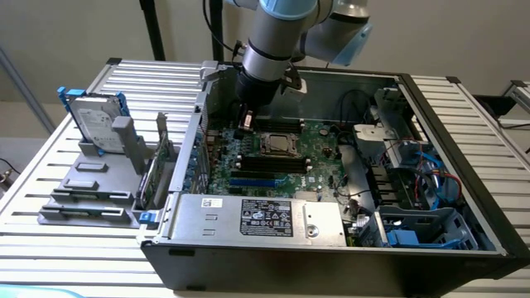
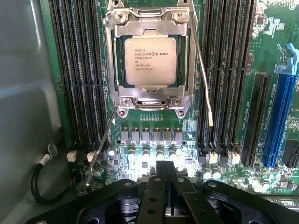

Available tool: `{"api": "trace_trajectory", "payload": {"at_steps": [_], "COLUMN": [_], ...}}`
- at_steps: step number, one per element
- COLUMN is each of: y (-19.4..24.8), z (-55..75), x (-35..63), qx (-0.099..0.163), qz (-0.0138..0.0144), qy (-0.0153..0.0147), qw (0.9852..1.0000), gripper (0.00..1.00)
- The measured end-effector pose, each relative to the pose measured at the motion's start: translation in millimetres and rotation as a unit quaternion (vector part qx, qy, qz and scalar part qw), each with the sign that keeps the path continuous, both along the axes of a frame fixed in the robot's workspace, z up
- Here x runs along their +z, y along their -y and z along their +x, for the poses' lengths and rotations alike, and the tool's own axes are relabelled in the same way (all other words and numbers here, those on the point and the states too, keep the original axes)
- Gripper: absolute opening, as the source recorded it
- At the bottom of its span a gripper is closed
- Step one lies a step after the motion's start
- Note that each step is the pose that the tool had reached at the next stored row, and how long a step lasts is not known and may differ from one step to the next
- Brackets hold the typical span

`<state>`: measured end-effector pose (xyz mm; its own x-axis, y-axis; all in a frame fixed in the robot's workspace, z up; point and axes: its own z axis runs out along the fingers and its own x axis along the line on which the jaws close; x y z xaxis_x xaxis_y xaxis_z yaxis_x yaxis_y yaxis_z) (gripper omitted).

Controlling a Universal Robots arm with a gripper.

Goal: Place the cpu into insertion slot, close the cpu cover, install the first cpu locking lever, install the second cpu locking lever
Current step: 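Install the first cpu locking lever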

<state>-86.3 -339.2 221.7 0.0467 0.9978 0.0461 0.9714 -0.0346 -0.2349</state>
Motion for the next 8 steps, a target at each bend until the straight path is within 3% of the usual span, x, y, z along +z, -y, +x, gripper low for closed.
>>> {"api": "trace_trajectory", "payload": {"at_steps": [8], "y": [0.2], "z": [-1.5], "x": [6.8], "qx": [-0.032], "qz": [0.0109], "qy": [-0.0001], "qw": [0.9994], "gripper": [0.11]}}
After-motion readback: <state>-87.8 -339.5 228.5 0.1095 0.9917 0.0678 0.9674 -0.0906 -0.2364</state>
